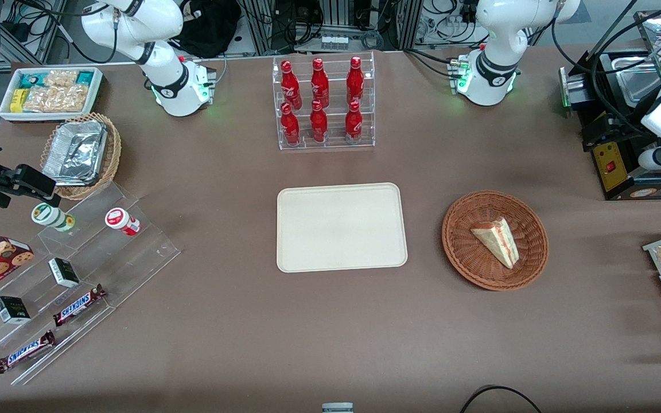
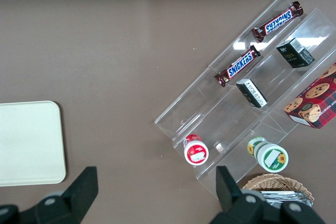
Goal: Place sandwich from basket to tray
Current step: 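Move the left gripper over the sandwich in the wicker basket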
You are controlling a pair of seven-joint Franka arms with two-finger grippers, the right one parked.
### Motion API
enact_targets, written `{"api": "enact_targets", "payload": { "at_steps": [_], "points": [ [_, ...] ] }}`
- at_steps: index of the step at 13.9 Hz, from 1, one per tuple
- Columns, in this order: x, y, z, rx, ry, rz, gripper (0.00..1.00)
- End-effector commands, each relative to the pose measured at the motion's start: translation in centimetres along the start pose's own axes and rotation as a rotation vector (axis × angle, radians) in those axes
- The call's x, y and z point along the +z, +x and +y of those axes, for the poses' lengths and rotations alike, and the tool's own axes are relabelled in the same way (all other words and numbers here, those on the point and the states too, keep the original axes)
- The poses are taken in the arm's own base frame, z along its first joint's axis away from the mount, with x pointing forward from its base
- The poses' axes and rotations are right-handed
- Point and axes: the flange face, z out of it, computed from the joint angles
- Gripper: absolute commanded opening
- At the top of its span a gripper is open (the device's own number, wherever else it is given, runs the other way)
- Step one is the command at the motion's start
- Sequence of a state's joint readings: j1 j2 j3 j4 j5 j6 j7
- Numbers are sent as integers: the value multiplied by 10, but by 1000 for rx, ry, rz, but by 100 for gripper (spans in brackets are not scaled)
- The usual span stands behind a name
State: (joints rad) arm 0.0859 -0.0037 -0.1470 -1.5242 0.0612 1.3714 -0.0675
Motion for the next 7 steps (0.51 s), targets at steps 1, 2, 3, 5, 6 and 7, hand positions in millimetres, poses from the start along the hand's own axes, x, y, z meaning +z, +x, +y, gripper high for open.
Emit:
{"api": "enact_targets", "payload": {
  "at_steps": [1, 2, 3, 5, 6, 7],
  "points": [
    [3, -4, 1, -15, -5, 1, 100],
    [9, 1, 1, -14, -4, -9, 100],
    [27, 9, 3, -11, -6, -18, 100],
    [65, 20, 7, -9, -9, -20, 100],
    [85, 26, 10, -9, -12, -13, 100],
    [105, 30, 13, -34, -31, -2, 100]
  ]
}}
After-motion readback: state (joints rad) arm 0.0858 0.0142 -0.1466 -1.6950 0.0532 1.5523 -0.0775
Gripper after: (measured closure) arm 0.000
